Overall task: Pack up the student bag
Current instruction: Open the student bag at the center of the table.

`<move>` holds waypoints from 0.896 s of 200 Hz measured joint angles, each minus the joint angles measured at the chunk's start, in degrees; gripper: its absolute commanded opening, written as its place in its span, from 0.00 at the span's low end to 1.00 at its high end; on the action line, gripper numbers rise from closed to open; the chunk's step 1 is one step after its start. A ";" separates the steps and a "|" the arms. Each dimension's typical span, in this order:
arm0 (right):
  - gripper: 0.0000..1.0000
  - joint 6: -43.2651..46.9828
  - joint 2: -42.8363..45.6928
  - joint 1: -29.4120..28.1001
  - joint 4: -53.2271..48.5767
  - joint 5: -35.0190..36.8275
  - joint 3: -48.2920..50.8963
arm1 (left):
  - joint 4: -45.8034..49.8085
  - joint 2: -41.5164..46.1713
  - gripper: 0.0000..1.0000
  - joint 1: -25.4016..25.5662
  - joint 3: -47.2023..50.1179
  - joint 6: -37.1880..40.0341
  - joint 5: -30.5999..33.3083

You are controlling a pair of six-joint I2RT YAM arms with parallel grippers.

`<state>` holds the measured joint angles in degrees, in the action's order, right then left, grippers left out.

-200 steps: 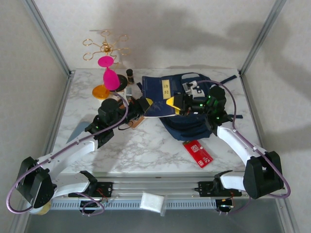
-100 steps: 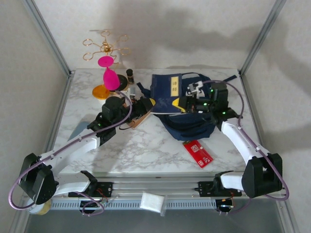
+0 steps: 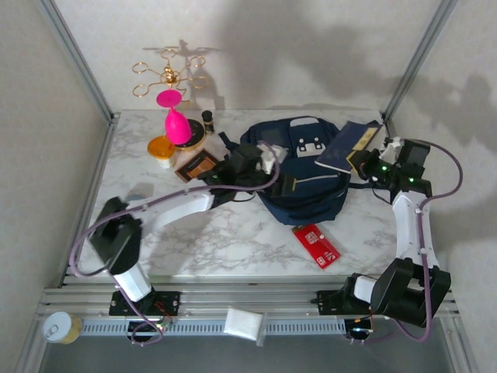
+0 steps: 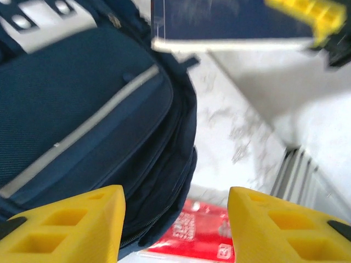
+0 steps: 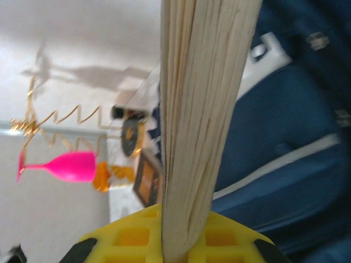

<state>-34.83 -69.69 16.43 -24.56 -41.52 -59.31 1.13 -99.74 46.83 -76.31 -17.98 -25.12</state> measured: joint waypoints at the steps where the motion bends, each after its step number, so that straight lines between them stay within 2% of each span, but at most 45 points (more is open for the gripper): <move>1: 0.00 0.07 0.02 0.26 -0.20 0.13 0.00 | 0.20 -0.26 0.50 0.09 -0.28 0.20 0.00; 36: 0.00 1.18 1.33 5.18 -1.79 2.91 0.66 | 6.38 -14.78 0.50 4.33 -13.38 7.65 -1.05; 75: 0.00 1.27 1.92 6.64 -2.03 3.87 1.64 | 13.00 -25.83 0.48 7.56 -24.37 12.66 -1.07; 135: 0.00 1.16 1.95 7.23 -1.11 3.74 4.20 | 17.33 -30.38 0.30 7.32 -30.18 15.32 2.25; 179: 0.00 0.98 1.97 7.32 -0.31 2.67 5.22 | 17.57 -30.42 0.22 6.69 -30.84 15.45 2.89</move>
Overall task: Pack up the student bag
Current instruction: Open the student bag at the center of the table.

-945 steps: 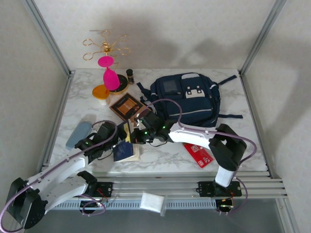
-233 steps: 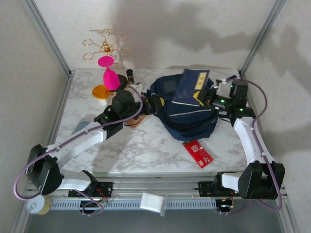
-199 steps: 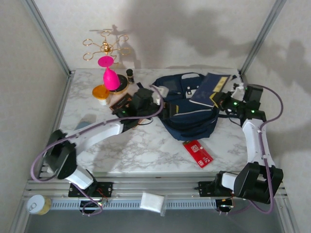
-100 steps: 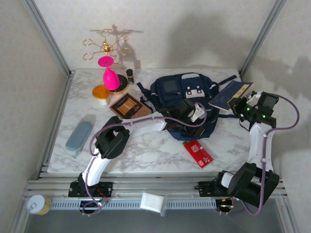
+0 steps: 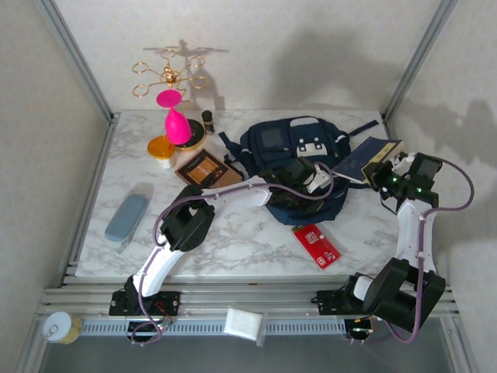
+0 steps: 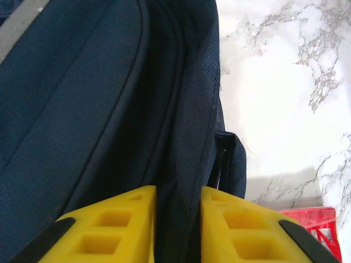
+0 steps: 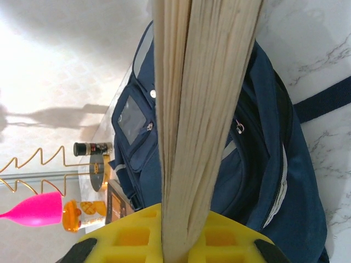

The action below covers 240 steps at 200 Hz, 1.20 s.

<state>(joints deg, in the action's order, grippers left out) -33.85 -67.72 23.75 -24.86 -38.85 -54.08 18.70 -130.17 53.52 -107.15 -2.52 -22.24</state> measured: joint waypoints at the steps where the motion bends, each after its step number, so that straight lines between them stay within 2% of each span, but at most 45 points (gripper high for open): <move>1: 0.00 0.00 0.00 0.00 0.04 -0.02 0.00 | 0.00 0.00 0.22 0.00 0.00 0.00 0.00; 40: 0.00 0.00 0.04 0.00 0.24 -0.17 0.00 | 0.20 -0.66 0.18 -0.85 -0.92 -0.04 -0.07; 52: 0.00 0.02 0.04 0.00 0.24 -0.17 0.00 | 0.50 -1.18 0.12 -0.85 -1.64 0.04 -0.31; 67: 0.00 0.02 0.11 0.00 0.24 -0.15 0.00 | 0.79 -1.64 0.00 -0.85 -1.92 0.13 -0.24; 126: 0.00 0.15 3.48 0.00 -1.16 0.50 0.04 | 2.05 -0.92 0.00 -0.98 -2.99 -0.68 3.41; 166: 0.00 0.33 6.60 -0.48 -5.81 0.46 0.04 | 3.61 5.01 0.00 -1.33 -3.02 -0.68 8.87; 203: 0.00 2.21 11.32 -4.50 -12.92 4.22 0.00 | 4.83 10.80 0.00 -3.19 -5.60 -0.70 14.01; 240: 0.00 2.93 15.54 -8.79 -17.46 4.98 3.19 | 6.08 11.65 0.00 -4.13 -9.22 -0.70 18.21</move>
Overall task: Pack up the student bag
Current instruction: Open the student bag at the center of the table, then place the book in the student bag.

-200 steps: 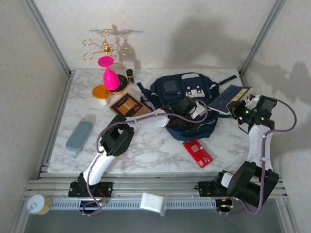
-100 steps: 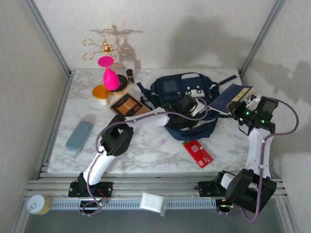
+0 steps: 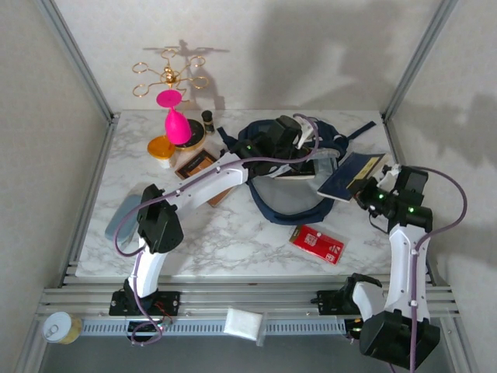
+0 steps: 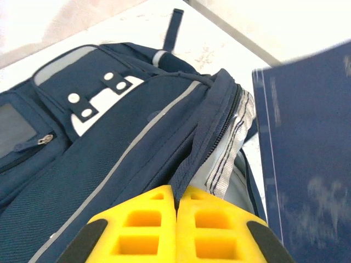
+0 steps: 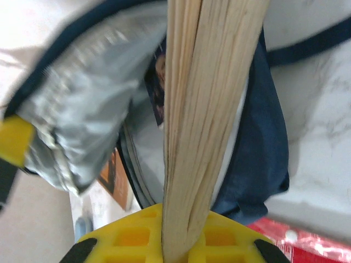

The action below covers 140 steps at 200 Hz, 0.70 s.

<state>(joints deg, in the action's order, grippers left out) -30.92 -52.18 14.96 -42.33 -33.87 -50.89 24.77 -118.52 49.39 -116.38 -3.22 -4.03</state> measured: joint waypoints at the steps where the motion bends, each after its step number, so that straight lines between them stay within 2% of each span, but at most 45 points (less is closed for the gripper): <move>1: 0.00 0.04 0.04 -0.15 -0.17 -0.02 0.24 | 0.04 0.00 0.00 0.00 0.00 0.00 0.13; 40: 0.00 -2.05 0.59 -6.78 0.31 -4.70 7.78 | 0.81 0.31 0.00 0.11 -0.09 -0.90 0.85; 63: 0.00 -5.68 -1.05 -13.73 7.43 -8.39 10.93 | 0.79 0.87 0.00 0.11 0.15 -1.57 0.74; 87: 0.00 -8.81 -7.56 -18.32 19.65 -12.59 13.03 | 0.83 1.88 0.00 0.11 0.35 -1.92 0.66; 120: 0.00 -8.61 -19.06 -18.71 31.50 -12.90 12.46 | 0.79 3.39 0.00 0.11 1.31 -2.64 0.70; 140: 0.04 -7.10 -26.43 -18.91 36.76 -12.70 11.43 | 0.81 4.07 0.00 0.17 2.25 -3.04 0.68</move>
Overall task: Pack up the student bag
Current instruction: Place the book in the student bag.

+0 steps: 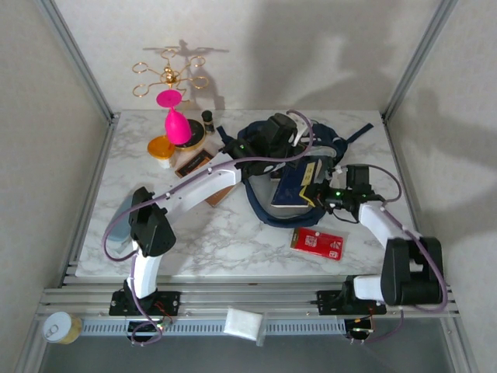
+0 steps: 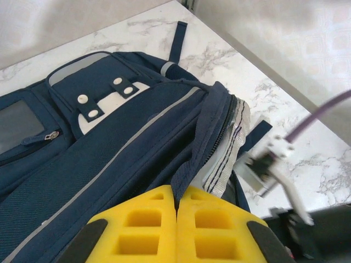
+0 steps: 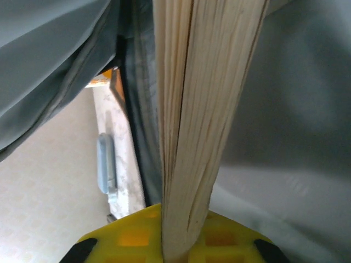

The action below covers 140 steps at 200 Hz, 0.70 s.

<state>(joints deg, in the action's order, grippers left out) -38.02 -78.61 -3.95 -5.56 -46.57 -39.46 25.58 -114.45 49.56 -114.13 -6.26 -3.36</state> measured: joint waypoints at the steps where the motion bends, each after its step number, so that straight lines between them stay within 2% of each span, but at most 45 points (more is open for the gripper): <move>1: 0.04 0.09 -0.44 -0.02 0.22 0.02 -0.11 | 0.00 0.00 0.00 0.00 0.00 0.00 0.00; 17: 0.09 2.29 -5.16 -0.13 1.81 0.48 -1.84 | -0.02 0.02 0.00 0.00 0.04 -0.28 0.00; 36: 0.21 5.62 -9.46 -0.15 1.29 1.62 -5.22 | -0.09 0.11 0.00 0.09 0.37 -0.66 0.00; 47: 0.29 7.48 -11.34 -0.22 0.15 3.98 -7.78 | -0.33 0.11 0.00 0.17 0.66 -0.83 0.00; 61: 0.44 9.35 -13.05 -0.22 -0.83 6.64 -10.58 | -0.96 0.15 0.00 0.22 0.92 -1.07 0.15; 76: 0.53 10.34 -13.55 -0.17 -1.88 9.14 -11.76 | -1.62 0.42 0.00 0.20 1.29 -1.09 0.22; 108: 0.62 11.37 -11.45 -0.24 -6.01 16.13 -11.54 | -1.79 0.74 0.00 0.22 1.84 -1.27 0.22; 140: 0.67 11.37 -2.38 -0.94 -10.86 22.95 -8.83 | -2.27 0.74 0.00 0.22 2.21 -1.33 0.13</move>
<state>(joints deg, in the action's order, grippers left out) -26.65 -80.99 -4.89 -16.43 -23.62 -48.29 23.31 -113.71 49.78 -111.92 -7.60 -3.22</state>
